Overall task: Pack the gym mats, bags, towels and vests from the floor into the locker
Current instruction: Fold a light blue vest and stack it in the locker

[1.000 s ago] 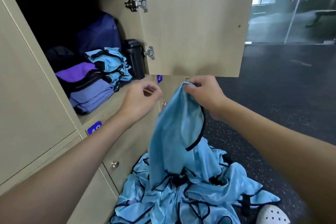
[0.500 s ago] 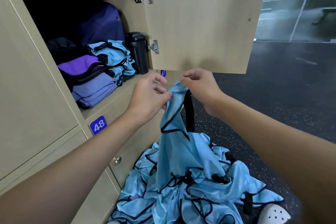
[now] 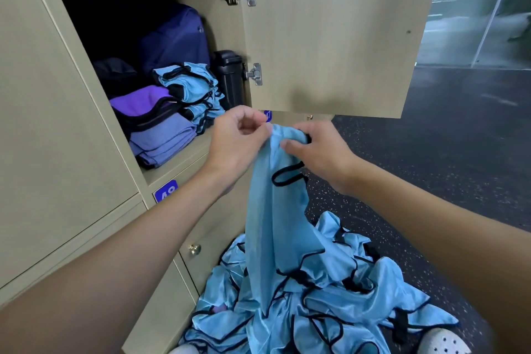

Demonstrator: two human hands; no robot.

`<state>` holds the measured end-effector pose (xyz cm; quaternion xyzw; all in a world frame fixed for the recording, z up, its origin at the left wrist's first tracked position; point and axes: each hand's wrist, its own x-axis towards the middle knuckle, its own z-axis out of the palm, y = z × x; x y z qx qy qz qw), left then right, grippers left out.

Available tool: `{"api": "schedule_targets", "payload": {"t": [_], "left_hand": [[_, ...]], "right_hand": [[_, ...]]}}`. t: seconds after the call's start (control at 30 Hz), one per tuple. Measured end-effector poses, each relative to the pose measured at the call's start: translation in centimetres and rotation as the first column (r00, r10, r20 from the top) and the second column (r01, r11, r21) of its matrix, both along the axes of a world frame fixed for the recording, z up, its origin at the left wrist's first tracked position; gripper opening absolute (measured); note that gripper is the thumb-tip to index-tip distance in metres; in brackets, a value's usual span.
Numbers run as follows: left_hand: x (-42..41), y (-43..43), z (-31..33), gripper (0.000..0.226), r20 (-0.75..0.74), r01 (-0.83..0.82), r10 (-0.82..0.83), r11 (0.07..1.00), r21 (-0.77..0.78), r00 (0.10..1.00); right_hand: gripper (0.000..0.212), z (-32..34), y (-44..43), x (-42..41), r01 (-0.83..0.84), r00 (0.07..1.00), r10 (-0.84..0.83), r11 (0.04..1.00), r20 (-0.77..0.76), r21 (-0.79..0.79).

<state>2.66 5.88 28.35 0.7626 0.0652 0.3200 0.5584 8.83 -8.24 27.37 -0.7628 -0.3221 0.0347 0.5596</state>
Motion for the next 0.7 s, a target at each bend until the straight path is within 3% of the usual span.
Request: {"api": "schedule_targets", "payload": {"t": [0.13,0.23,0.33,0.4,0.47,0.53,0.63,0.7], "left_hand": [[0.1,0.3,-2.8,0.036,-0.327,0.234,-0.19,0.967,0.1,0.926],[0.2,0.5,-4.5,0.005,-0.409,0.208,-0.096,0.949,0.238,0.908],[0.7,0.9,-4.5,0.01,-0.389,0.144,-0.044,0.962,0.231,0.92],[1.0,0.6,-3.7,0.011,-0.343,0.097,-0.03,0.979,0.18,0.939],[1.2,-0.1,-2.2,0.01,-0.281,0.03,0.003,0.993,0.112,0.96],[1.6,-0.7,-0.6,0.01,-0.205,-0.02,0.024,1.0,0.02,0.978],[2.4,-1.0,1.5,0.012,-0.096,-0.072,0.061,0.99,-0.121,0.993],[2.6,-1.2,2.6,0.015,-0.048,-0.102,0.095,0.982,-0.157,0.994]], "right_hand": [[0.015,0.7,-0.1,0.6,0.094,0.993,-0.083,0.987,-0.089,0.131],[0.017,1.5,-0.7,1.5,0.182,0.979,-0.155,0.957,-0.131,0.227],[0.017,1.2,-2.0,3.1,0.293,0.954,-0.271,0.932,-0.131,0.211],[0.014,0.4,-2.6,3.9,0.333,0.938,-0.317,0.937,-0.142,0.103],[0.045,-0.6,-2.6,4.1,0.329,0.934,-0.336,0.942,-0.124,-0.07],[0.057,-1.0,-2.3,3.6,0.404,0.914,-0.402,0.899,0.048,-0.166],[0.032,-0.5,-1.4,1.7,0.336,0.921,-0.336,0.941,0.194,0.036],[0.024,-0.5,-0.9,0.6,0.184,0.964,-0.186,0.982,0.188,0.033]]}}
